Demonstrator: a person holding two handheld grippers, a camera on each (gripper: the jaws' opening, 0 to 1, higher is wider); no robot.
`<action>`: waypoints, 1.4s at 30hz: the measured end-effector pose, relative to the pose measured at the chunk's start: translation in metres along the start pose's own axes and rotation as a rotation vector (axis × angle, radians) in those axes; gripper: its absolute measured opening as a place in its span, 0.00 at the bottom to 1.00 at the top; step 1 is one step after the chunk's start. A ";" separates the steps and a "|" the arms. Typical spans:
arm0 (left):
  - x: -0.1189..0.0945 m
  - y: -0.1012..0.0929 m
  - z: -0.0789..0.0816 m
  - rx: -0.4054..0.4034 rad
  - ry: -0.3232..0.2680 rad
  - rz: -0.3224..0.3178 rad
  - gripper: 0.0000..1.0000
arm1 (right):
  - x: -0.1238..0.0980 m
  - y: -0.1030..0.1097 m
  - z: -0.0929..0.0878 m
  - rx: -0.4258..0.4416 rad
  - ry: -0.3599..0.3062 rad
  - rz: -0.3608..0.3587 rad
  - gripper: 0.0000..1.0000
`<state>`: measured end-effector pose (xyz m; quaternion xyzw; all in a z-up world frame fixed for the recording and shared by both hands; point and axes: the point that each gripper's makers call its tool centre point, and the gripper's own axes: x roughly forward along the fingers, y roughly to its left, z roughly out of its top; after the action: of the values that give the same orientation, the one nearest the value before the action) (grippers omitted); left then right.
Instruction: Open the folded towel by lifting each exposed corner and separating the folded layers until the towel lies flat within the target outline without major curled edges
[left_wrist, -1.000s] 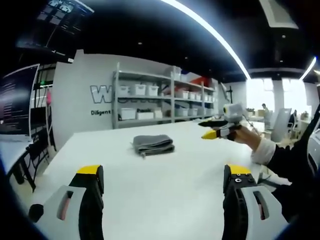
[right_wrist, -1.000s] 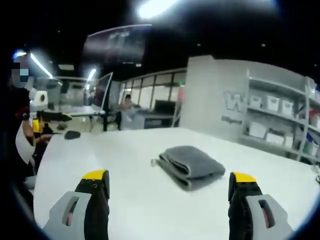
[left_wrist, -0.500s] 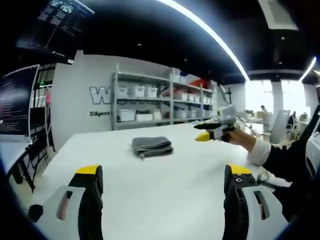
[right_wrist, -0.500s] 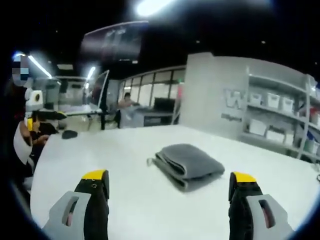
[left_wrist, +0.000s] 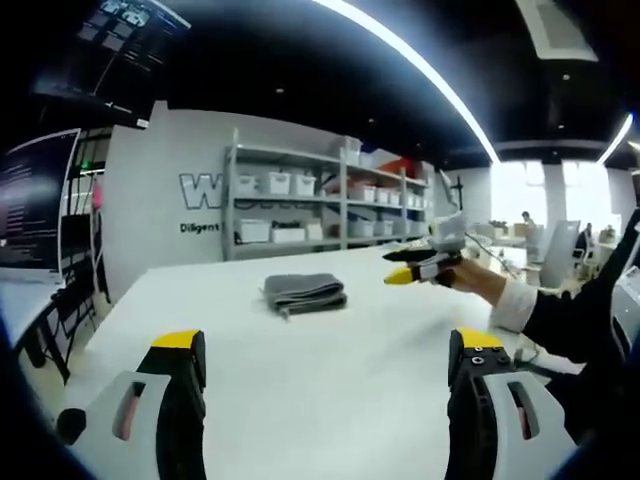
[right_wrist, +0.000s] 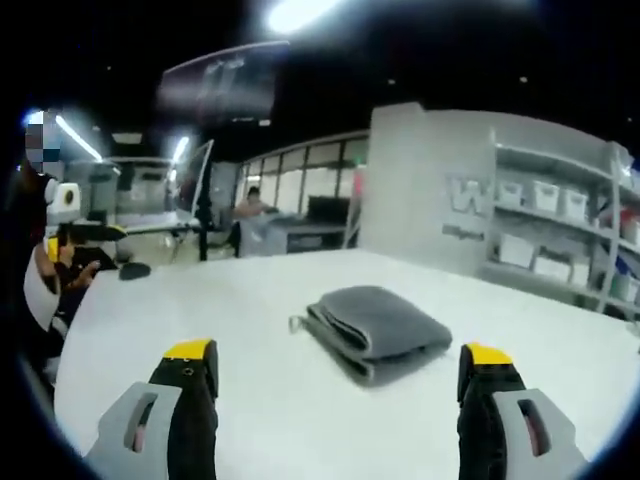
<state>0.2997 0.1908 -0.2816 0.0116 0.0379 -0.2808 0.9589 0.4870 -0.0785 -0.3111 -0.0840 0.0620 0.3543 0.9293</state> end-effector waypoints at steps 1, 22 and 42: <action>0.000 0.001 -0.002 0.025 0.012 0.012 1.00 | 0.001 -0.001 -0.001 0.006 -0.001 0.000 1.00; -0.002 0.003 -0.002 0.023 0.011 0.014 1.00 | 0.022 -0.009 -0.005 0.033 -0.036 -0.016 1.00; -0.003 0.008 -0.003 -0.018 -0.012 -0.002 1.00 | 0.040 -0.021 -0.010 0.005 -0.010 -0.032 0.99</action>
<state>0.3016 0.1992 -0.2848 0.0014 0.0345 -0.2817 0.9589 0.5302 -0.0699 -0.3256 -0.0808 0.0569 0.3398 0.9353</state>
